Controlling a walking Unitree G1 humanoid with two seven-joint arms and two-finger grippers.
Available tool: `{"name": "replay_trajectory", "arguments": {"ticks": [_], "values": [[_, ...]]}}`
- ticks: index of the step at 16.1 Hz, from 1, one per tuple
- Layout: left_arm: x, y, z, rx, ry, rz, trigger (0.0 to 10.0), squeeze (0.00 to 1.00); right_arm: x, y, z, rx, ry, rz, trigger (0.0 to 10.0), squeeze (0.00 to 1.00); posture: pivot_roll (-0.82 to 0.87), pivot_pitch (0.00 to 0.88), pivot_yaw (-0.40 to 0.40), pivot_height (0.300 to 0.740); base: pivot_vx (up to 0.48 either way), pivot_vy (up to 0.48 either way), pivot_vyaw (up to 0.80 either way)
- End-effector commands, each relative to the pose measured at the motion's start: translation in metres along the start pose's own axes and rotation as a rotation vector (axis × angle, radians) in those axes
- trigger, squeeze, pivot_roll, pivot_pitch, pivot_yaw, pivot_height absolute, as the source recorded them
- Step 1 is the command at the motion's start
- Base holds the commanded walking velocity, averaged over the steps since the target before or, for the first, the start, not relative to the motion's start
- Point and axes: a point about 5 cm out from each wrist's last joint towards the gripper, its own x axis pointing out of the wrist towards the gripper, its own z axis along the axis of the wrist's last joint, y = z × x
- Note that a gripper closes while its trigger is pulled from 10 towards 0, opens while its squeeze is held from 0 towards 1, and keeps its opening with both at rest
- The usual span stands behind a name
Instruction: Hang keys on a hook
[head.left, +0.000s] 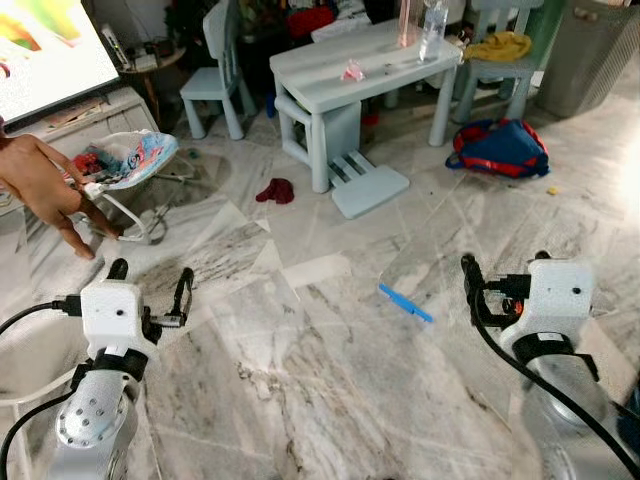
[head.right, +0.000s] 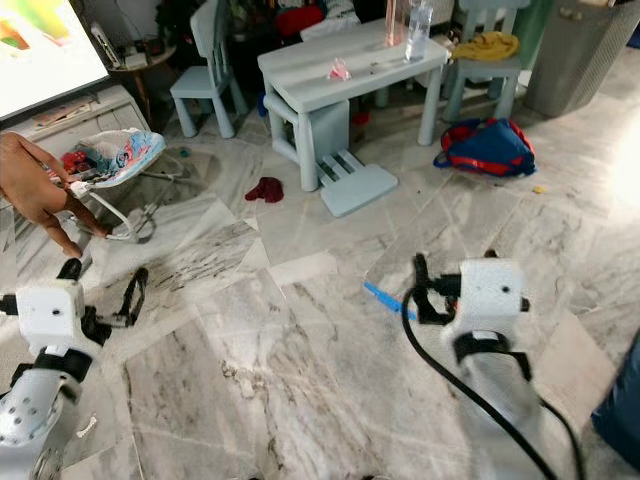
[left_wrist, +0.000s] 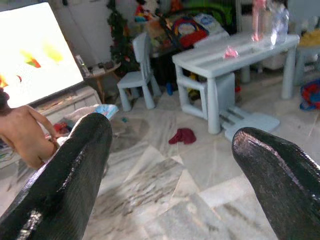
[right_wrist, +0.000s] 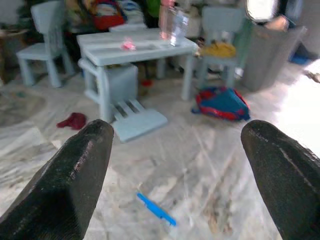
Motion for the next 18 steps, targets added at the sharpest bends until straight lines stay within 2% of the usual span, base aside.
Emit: {"name": "replay_trajectory", "arguments": {"ticks": [1,3,9,11,12,18], "values": [[0.000,0.003,-0.002,-0.012,0.013,0.015,10.0,0.00,0.000,0.002,-0.001,-0.006,0.018,-0.007,10.0,0.00,-0.09,0.066,0.073,0.740,0.000,0.000,0.00],[0.003,-0.007,-0.004,-0.039,0.029,-0.007,10.0,0.00,0.004,0.004,0.002,-0.042,0.021,0.041,10.0,0.00,-0.12,0.068,0.031,0.740,0.000,0.000,0.00],[0.007,-0.015,-0.011,-0.032,0.044,-0.015,10.0,0.00,0.012,-0.003,0.004,-0.065,0.030,0.013,10.0,0.00,-0.12,0.065,-0.003,0.740,0.000,0.000,0.00],[0.008,-0.016,-0.011,-0.016,0.048,-0.017,10.0,0.00,0.012,-0.003,0.004,-0.062,0.033,0.016,10.0,0.00,-0.12,0.064,-0.003,0.740,0.000,0.000,0.00],[0.014,-0.017,-0.009,-0.013,0.049,-0.028,10.0,0.00,0.013,0.000,0.004,-0.044,0.034,0.011,10.0,0.00,-0.12,0.062,-0.002,0.740,0.000,0.000,0.00],[0.027,-0.021,0.000,-0.054,0.030,-0.051,10.0,0.00,0.017,0.007,0.006,-0.006,0.027,-0.010,10.0,0.00,-0.11,0.070,0.030,0.740,0.000,0.000,0.00]]}}
